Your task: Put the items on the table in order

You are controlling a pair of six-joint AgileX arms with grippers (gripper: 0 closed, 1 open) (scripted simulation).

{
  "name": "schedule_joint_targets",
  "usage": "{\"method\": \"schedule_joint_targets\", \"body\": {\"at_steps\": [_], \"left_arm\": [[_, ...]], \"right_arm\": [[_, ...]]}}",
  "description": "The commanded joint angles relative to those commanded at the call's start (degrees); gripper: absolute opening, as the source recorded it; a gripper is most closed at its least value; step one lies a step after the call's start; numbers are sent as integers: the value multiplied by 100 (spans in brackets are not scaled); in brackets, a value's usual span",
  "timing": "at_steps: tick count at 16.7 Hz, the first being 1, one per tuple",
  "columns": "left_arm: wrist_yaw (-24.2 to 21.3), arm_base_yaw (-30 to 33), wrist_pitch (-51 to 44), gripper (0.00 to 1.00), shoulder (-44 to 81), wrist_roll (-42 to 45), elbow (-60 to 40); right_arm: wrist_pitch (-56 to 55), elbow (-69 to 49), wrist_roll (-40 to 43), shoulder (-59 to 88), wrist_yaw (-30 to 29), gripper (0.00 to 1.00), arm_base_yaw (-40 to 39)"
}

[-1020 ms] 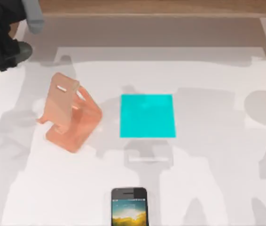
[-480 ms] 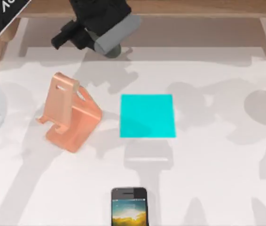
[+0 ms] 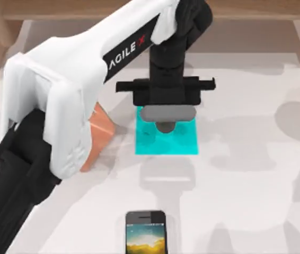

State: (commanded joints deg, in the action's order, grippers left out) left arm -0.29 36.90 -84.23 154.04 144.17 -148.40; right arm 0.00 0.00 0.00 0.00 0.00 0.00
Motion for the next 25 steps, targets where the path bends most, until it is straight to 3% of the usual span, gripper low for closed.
{"method": "schedule_joint_targets", "body": {"at_steps": [16,25], "left_arm": [[21,49,262,0,52,107,322],[21,49,262,68,52,107,322]], "right_arm": [[0,0,0,0,0,100,0],[0,0,0,0,0,100,0]]}}
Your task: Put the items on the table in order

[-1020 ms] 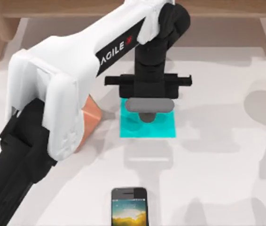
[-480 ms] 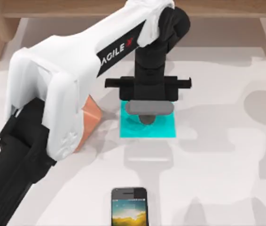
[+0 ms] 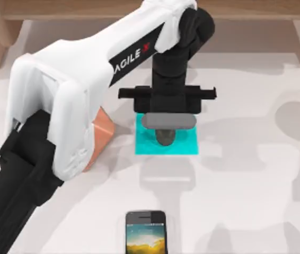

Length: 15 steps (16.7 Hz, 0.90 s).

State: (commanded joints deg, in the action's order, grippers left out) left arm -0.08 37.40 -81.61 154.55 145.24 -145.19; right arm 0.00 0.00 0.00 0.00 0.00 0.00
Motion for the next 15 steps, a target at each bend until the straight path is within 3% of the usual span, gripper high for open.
{"method": "schedule_joint_targets", "body": {"at_steps": [4,15], "left_arm": [[0,0,0,98,0,0,0],[2,-6,4,100,-22,-47,7]], "right_arm": [[0,0,0,0,0,100,0],[0,0,0,0,0,100,0]]}}
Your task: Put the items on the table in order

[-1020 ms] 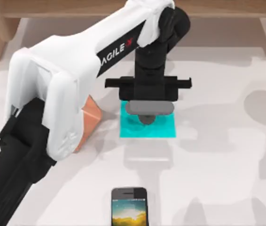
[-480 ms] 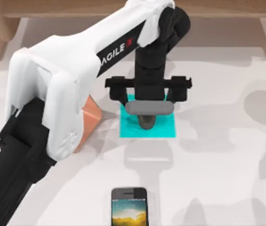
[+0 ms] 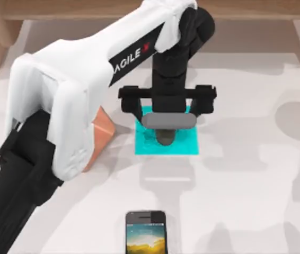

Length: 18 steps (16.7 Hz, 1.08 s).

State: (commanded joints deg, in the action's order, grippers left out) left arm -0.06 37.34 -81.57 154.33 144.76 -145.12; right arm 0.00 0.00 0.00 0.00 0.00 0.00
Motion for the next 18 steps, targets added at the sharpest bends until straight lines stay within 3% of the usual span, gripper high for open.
{"method": "schedule_joint_targets", "body": {"at_steps": [4,8,13,18], "left_arm": [[27,100,78,100,-228,-759,189],[64,346,237,100,-576,-2404,689],[67,765,534,100,-1198,-5356,1804],[-5,1202,901,100,-2027,-9217,3303]], "right_arm": [[0,0,0,0,0,100,0],[0,0,0,0,0,100,0],[0,0,0,0,0,100,0],[0,0,0,0,0,100,0]]}}
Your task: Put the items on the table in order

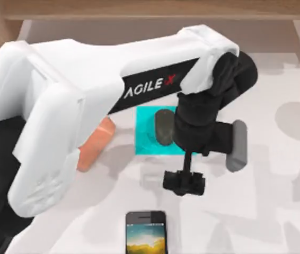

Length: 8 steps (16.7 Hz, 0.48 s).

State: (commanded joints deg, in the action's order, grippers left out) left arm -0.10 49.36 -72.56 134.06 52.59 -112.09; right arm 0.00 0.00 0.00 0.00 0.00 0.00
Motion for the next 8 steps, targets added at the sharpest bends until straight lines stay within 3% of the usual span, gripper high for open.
{"method": "schedule_joint_targets", "body": {"at_steps": [8], "left_arm": [[-69,617,754,100,-1649,-6698,2522]], "right_arm": [[0,0,0,0,0,100,0]]}}
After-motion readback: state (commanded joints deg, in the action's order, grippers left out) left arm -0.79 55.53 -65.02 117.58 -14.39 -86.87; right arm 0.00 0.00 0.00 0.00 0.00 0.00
